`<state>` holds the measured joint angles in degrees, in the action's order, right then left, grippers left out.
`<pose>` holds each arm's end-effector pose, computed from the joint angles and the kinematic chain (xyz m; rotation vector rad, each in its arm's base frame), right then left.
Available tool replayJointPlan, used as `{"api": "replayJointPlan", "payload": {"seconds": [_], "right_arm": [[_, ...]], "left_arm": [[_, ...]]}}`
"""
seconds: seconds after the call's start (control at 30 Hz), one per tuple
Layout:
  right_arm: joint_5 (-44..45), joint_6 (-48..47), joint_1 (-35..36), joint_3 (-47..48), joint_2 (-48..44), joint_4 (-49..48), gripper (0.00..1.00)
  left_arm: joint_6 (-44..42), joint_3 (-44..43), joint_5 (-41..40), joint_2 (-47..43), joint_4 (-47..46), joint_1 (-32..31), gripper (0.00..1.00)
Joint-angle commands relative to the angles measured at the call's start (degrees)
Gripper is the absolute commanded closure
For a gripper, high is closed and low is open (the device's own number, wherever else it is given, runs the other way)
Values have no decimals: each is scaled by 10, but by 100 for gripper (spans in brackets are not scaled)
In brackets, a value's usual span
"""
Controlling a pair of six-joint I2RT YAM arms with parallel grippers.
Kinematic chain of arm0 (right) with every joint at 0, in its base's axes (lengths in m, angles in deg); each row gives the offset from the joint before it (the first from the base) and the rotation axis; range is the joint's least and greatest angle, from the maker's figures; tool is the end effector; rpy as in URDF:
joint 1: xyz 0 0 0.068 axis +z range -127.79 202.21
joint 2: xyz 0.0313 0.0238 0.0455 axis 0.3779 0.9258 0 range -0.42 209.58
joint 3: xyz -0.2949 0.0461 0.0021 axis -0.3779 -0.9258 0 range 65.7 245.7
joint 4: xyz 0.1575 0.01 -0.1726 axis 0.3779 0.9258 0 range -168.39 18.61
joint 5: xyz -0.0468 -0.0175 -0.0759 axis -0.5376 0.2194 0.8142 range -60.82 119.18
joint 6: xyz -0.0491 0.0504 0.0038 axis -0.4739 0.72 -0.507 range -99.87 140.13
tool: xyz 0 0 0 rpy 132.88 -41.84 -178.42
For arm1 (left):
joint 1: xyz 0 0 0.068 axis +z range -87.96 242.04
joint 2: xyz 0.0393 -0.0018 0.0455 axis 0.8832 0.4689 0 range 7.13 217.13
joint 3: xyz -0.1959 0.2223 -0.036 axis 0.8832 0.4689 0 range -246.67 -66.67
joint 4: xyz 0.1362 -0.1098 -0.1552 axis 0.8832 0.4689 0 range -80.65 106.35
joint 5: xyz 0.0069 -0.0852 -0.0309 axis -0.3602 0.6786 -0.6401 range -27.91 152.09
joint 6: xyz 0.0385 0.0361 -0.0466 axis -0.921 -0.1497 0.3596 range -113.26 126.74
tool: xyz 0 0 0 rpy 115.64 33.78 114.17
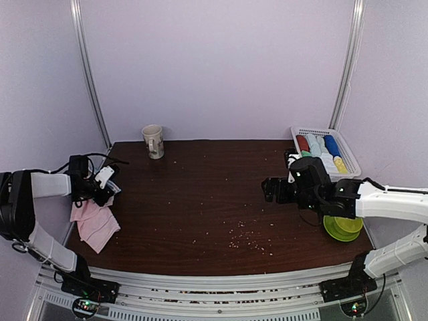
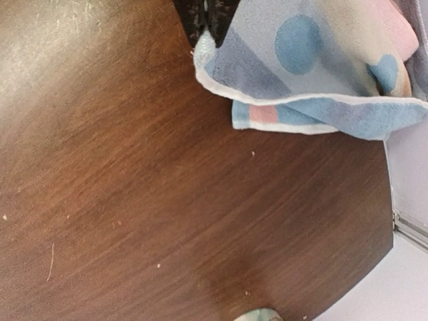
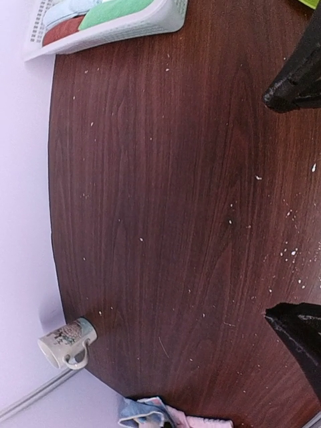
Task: Roll the towels
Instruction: Pick up the towel from the corner of the board.
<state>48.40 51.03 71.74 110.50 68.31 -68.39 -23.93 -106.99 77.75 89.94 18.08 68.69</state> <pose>0.1716 0.1720 0.2800 -0.1569 2.1557 0.4619 0.2641 0.0152 0.1995 0.6175 2.3403 -0.0429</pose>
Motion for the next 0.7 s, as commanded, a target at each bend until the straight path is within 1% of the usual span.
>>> {"api": "replayJointPlan", "payload": {"seconds": [0.0,0.17,0.27,0.4,0.53,0.6,0.67], "right_arm": [[-22,-41,39,53,47,-43,0],[-46,-99,96,112,128,-112,0],[-64,-133,126,163,178,-157,0],[-105,-193,156,224,253,-229,0],[-101,-250,186,321,364,-247,0],[-98,-279,196,366,419,-261,0],[-89,-294,203,396,464,-295,0]], "left_arm": [[57,-56,80,-42,39,-9,100],[145,-78,228,-126,52,-23,100],[218,-83,307,-176,29,-45,100],[317,-71,332,-225,-60,-101,100],[417,-43,347,-244,-158,-130,100],[447,-39,354,-241,-181,-135,100],[454,-39,354,-236,-186,-138,100]]}}
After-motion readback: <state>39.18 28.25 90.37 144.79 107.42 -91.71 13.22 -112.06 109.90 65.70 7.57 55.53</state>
